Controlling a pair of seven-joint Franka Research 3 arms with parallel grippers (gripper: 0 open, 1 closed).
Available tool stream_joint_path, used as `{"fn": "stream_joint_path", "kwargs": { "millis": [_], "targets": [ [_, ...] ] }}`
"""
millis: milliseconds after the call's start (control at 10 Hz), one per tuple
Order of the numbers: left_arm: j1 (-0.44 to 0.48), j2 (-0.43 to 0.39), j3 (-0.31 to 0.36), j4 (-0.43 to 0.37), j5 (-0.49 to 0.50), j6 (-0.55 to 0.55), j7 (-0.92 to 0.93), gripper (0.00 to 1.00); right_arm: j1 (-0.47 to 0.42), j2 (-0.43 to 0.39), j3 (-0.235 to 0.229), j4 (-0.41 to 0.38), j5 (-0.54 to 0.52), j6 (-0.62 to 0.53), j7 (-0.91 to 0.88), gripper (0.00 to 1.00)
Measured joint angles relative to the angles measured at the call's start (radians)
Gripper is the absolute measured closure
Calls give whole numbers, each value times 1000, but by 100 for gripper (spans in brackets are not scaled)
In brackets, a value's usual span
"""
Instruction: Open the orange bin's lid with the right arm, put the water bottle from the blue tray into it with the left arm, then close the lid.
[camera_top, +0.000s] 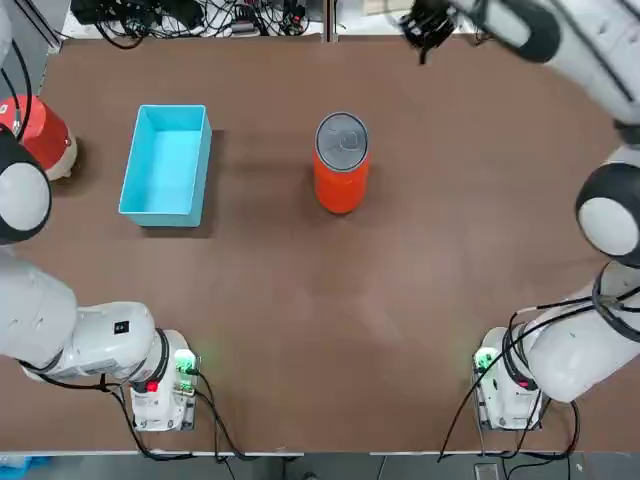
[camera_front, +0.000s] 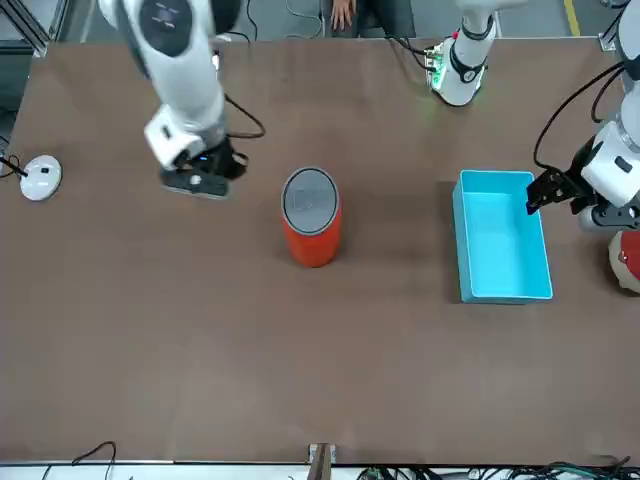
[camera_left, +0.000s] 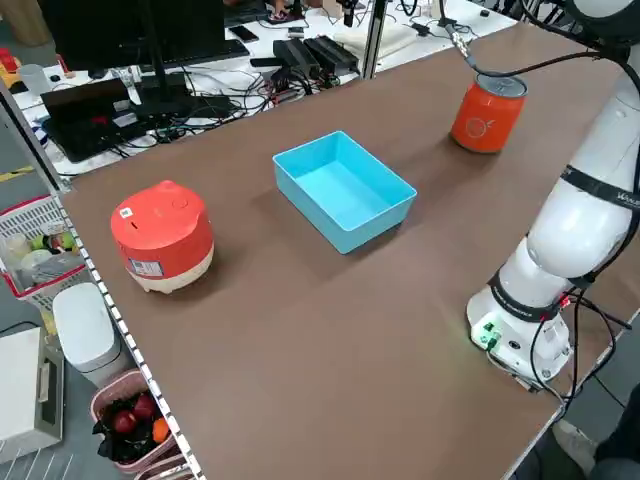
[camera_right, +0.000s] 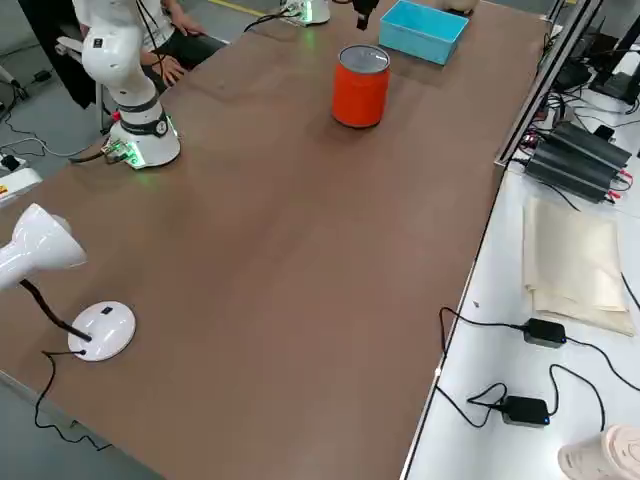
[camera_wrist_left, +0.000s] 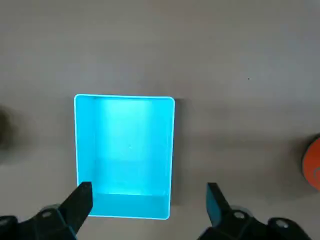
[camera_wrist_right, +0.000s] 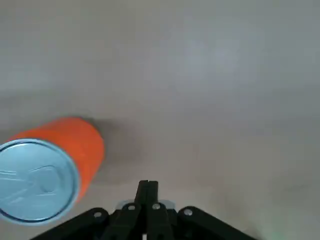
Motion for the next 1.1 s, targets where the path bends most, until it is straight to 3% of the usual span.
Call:
{"fn": "stream_joint_path", "kwargs": {
  "millis": [600, 900, 1000, 1100],
  "targets": [
    [0, 0, 1, 0, 0, 0, 0, 0, -361, -123, -5, -38, 1, -51, -449, 96],
    [0, 0, 1, 0, 0, 0, 0, 0, -448, -162, -4, -72, 1, -34, -544, 92],
    [-1, 0, 1, 0, 0, 0, 0, 0, -458, -165, -4, -78, 1, -24, -558, 88],
    [-1, 0, 1, 0, 0, 0, -1, 0, -463, -166, -3, -86, 1, -4, -563, 73]
  ]
}}
